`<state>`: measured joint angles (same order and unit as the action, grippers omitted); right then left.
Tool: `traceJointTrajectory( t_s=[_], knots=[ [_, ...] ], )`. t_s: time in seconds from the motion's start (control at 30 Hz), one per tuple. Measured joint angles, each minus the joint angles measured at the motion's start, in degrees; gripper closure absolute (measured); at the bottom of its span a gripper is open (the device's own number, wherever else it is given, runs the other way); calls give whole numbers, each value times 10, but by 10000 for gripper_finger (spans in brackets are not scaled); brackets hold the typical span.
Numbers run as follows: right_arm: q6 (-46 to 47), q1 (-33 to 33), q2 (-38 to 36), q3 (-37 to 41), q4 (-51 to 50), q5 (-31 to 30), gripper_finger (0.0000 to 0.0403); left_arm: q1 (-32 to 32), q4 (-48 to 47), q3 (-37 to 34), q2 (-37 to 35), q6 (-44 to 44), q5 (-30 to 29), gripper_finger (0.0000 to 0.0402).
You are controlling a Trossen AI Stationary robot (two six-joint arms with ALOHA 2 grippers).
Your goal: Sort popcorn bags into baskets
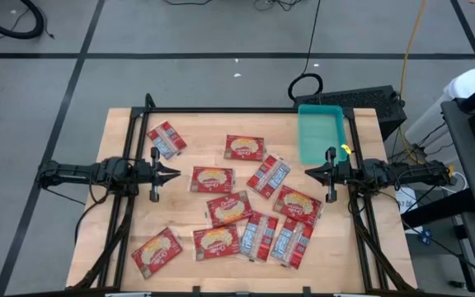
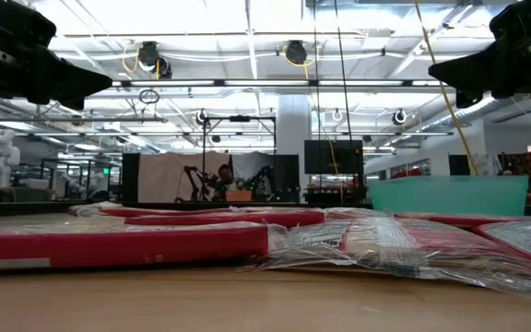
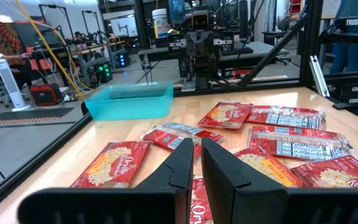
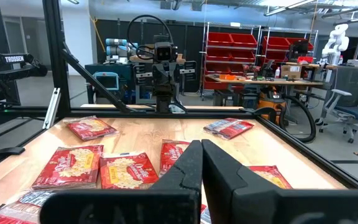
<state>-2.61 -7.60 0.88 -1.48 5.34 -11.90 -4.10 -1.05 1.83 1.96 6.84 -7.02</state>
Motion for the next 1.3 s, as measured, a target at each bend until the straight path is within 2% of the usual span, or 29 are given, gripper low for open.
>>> traceJointTrajectory(
  t_s=[0.93,1.13,1.3],
  knots=[
    [21,0,0,0,0,0,403,0,12,0,0,-1,0,364],
    [63,0,0,0,0,0,403,0,24,0,0,-49,0,364],
    [93,0,0,0,2,0,403,1,101,0,0,-28,-6,364]
  ],
)
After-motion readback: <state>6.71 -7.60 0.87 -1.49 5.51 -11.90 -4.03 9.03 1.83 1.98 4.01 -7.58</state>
